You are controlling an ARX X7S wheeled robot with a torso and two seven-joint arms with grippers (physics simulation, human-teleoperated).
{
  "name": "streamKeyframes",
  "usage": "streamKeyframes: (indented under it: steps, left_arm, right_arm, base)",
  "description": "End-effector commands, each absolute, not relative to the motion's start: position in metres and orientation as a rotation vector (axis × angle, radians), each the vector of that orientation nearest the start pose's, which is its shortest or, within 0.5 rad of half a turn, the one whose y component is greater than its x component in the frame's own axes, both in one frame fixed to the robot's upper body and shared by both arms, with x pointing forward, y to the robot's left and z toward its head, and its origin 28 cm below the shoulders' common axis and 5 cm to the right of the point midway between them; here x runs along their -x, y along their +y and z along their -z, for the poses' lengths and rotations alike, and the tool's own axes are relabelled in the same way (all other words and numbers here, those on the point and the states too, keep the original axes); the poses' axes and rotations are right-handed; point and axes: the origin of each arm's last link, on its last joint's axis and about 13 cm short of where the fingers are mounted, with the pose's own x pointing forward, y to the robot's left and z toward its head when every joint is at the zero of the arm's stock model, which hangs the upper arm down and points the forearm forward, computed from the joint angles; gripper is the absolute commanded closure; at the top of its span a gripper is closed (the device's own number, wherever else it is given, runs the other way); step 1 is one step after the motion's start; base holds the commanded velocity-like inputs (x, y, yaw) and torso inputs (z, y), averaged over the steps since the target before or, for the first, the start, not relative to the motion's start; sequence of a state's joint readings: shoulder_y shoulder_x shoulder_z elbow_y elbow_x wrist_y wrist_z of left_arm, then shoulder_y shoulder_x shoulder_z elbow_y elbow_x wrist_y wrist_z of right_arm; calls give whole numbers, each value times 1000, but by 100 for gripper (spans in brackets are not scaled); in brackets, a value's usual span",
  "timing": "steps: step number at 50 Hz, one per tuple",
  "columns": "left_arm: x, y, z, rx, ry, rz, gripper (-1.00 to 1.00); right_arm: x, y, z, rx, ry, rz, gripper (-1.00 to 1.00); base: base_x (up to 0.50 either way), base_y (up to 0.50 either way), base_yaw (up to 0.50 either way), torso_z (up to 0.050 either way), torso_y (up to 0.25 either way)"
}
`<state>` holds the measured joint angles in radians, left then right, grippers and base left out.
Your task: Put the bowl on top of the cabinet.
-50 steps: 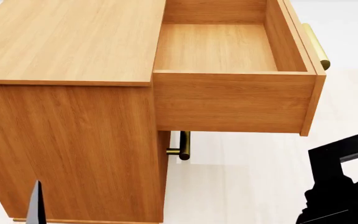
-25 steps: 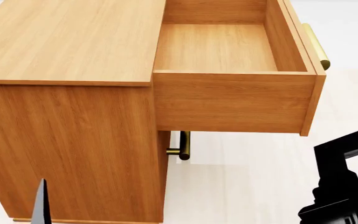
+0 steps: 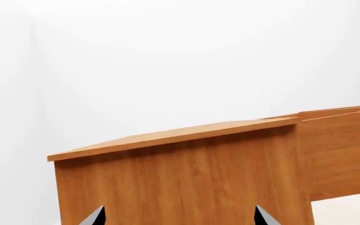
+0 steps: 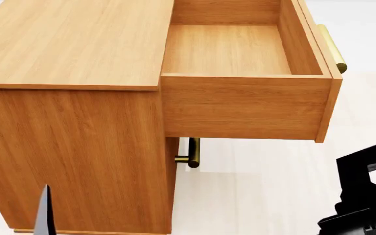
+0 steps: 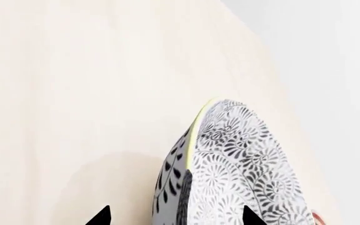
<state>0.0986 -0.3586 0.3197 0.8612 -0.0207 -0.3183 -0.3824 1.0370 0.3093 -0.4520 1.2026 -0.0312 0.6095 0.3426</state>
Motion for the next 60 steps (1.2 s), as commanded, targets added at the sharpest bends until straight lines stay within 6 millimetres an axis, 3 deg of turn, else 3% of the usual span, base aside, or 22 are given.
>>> streamKeyframes:
  steps: [1,42,43,60]
  left_arm:
    - [-159,193,-135,-148,-397,50,-100]
    - [-164,193,-138,-146,-404,55,-100]
    - [-164,193,-138,-146,-404,55,-100]
    - [-161,193,-139,-139,-407,58,-100]
  right_arm:
    - [-351,-230,-69,682,762,567,-100]
    - [-352,-231,-72,676,762,559,-100]
    - [-352,-231,-72,671,750,556,100]
    - [-359,-233,-85,681,660,545,100]
  base:
    - [0,0,0,0,0]
    - [0,0,0,0,0]
    - [0,0,0,0,0]
    - [0,0,0,0,0]
